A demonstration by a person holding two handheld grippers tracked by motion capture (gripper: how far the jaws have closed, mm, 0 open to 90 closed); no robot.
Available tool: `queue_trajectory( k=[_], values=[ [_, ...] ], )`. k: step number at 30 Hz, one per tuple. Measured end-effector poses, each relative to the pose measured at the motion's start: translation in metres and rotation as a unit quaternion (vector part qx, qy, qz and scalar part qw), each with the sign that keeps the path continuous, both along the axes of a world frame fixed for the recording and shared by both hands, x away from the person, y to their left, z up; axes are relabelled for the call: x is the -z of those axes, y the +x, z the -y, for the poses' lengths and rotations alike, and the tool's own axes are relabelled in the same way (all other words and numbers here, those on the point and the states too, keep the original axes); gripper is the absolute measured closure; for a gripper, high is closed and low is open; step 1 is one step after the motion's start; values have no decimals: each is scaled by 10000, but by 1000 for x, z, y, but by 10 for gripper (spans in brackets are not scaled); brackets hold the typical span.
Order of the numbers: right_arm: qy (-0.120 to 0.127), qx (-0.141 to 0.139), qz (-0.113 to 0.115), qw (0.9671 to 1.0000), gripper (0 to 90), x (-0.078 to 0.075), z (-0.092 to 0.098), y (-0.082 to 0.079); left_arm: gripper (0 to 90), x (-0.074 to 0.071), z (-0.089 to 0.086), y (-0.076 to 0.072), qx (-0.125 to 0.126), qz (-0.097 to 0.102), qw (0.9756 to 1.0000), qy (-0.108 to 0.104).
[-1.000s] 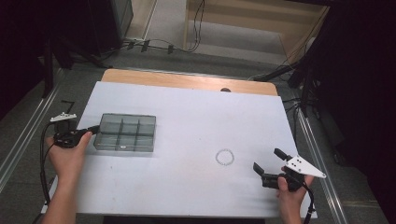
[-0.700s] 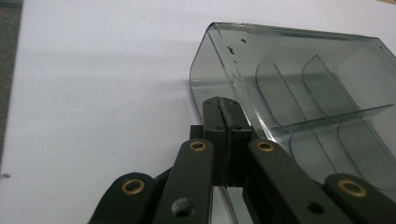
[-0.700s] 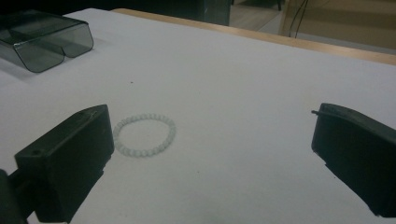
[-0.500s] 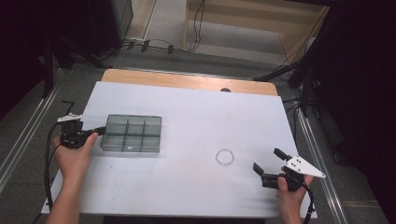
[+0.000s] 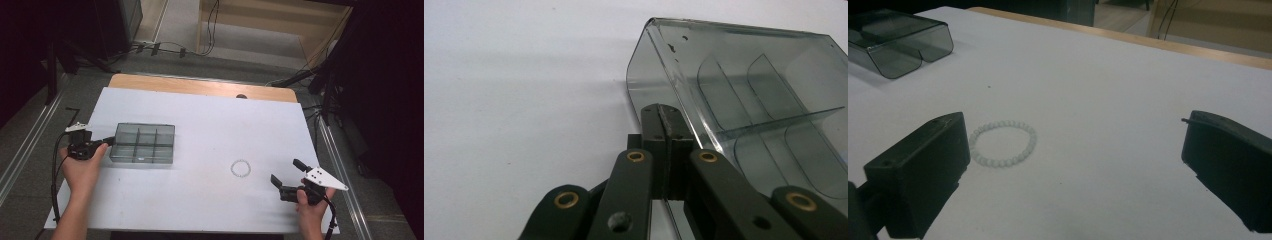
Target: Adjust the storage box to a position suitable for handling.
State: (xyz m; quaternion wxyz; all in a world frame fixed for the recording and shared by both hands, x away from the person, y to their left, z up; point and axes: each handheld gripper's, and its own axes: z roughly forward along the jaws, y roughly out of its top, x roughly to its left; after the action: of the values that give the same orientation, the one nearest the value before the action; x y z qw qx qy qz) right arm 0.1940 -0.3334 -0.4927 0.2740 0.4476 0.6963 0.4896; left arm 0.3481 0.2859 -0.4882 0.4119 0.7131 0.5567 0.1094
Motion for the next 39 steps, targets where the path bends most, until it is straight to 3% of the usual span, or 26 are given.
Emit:
queue_trajectory(
  k=[13,39],
  values=[
    [0,-4,0,10000,0,0,0,0,900,1,18,-1,157,-2,9999,40],
    [0,-22,-14,10000,0,0,-1,0,900,4,55,-4,445,-3,9990,-72]
  ],
)
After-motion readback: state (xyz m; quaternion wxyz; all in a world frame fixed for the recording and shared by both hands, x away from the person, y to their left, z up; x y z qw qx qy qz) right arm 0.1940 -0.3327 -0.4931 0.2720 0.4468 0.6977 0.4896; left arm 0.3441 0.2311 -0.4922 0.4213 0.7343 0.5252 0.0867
